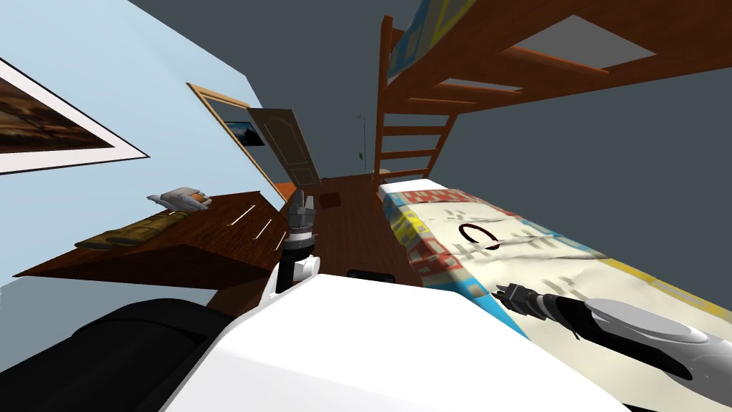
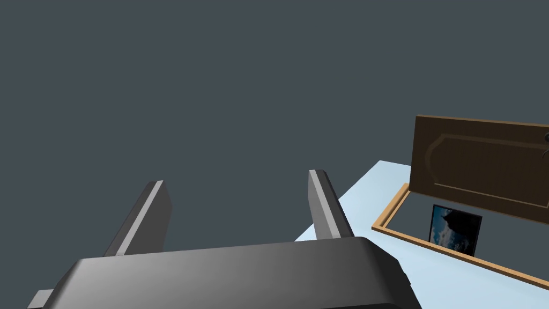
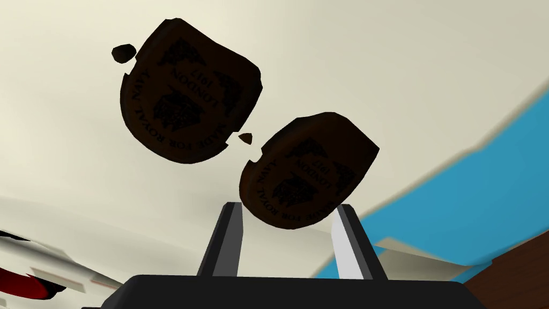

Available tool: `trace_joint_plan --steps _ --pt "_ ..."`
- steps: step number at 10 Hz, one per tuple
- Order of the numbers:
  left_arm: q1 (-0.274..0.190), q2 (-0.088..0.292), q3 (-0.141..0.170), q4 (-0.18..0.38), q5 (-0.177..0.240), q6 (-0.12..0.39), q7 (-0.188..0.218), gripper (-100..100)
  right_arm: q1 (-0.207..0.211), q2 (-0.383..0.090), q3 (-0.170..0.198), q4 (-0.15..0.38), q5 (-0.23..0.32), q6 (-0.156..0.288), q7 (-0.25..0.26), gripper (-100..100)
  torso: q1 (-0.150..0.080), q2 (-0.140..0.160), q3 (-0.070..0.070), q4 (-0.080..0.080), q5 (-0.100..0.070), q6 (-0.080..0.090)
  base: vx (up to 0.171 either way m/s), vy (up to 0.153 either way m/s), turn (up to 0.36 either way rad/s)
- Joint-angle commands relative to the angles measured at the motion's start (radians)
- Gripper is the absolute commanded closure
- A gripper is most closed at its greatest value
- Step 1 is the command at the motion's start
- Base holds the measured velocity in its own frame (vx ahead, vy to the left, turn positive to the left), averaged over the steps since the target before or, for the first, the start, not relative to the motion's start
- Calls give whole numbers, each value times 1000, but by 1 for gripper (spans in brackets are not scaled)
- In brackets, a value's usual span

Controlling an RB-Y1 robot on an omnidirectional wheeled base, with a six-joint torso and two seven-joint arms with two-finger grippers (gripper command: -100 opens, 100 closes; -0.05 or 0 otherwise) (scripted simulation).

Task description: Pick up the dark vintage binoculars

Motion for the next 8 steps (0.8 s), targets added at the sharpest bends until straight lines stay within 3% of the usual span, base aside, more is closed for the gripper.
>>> trace_joint_plan --steps 1,3,4,5,7,8 --pt "0 0 0 0 0 0 0 0 0 0 0 0 0 0 0 100 0 0 0 0 0 0 0 0 0" --pt "0 0 0 0 0 0 0 0 0 0 0 0 0 0 0 100 0 0 0 0 0 0 0 0 0" --pt "0 0 0 0 0 0 0 0 0 0 0 0 0 0 0 0 0 0 0 0 0 0 0 0 0" --pt "0 0 0 0 0 0 0 0 -3 -33 -5 -17 -4 -16 -11 100 0 0 0 0 0 0 -25 25 -94" --pt "0 0 0 0 0 0 0 0 9 -44 -9 -32 -9 -10 -12 100 3 4 2 1 1 1 -33 25 -64" --pt "0 0 0 0 0 0 0 0 11 -47 -10 -36 -10 -10 -14 0 2 3 2 1 1 0 0 0 0"
